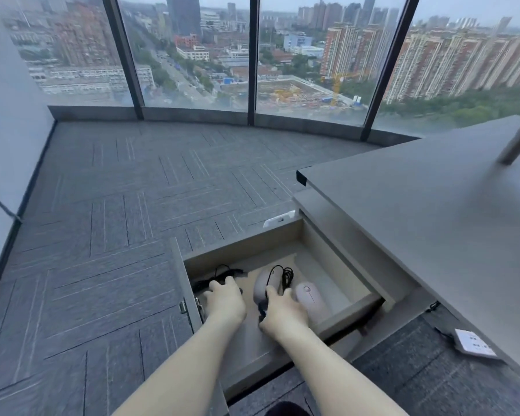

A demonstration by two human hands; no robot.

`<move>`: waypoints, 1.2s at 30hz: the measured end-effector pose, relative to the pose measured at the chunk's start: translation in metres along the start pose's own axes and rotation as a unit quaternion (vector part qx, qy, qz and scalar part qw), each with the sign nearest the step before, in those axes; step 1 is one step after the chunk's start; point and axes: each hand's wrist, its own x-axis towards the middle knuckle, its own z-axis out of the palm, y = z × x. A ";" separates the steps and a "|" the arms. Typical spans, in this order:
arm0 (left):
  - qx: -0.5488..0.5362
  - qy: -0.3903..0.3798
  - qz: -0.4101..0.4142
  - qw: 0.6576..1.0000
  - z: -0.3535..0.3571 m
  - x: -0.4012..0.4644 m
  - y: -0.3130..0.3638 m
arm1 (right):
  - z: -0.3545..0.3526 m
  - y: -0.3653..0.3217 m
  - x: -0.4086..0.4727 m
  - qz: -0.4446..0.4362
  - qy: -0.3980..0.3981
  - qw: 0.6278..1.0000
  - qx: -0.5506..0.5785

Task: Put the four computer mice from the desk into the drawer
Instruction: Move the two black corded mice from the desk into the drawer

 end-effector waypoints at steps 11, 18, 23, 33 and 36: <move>-0.035 0.026 0.025 0.999 -0.004 -0.002 0.002 | -0.005 0.008 -0.015 -0.050 0.086 0.994 0.049; -0.212 0.209 0.140 0.944 -0.056 -0.043 -0.019 | -0.008 0.016 -0.082 -0.151 0.173 0.959 0.168; -0.328 0.226 0.051 0.916 -0.048 -0.076 -0.067 | 0.019 0.009 -0.131 -0.168 0.139 0.955 0.200; -0.567 0.009 -0.036 0.823 -0.013 -0.106 -0.093 | 0.059 -0.006 -0.157 -0.152 0.096 0.967 0.181; -0.608 0.004 -0.038 0.793 -0.012 -0.109 -0.086 | 0.059 -0.006 -0.155 -0.149 0.107 0.966 0.184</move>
